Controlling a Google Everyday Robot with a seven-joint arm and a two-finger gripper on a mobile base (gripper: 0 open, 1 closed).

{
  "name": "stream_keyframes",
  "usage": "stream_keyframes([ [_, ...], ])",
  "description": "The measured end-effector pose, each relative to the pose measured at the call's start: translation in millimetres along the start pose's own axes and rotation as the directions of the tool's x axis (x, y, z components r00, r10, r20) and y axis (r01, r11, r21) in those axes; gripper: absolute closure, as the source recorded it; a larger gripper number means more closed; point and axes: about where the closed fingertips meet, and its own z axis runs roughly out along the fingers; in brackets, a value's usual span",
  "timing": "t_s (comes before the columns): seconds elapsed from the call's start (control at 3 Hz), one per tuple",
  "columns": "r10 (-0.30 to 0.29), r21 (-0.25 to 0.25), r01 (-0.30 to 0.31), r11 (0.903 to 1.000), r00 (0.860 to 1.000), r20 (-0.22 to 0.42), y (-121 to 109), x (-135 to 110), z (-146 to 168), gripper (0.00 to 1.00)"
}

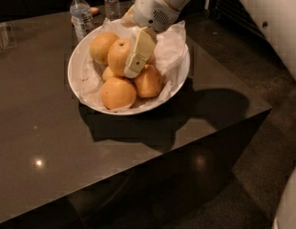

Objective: Pick orange from white bowl

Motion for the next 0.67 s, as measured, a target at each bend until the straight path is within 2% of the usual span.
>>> stream_keyframes([
  [0.67,0.026,-0.009,-0.026,0.9996,1.000,0.009,2.2,8.4,6.7,0.00],
])
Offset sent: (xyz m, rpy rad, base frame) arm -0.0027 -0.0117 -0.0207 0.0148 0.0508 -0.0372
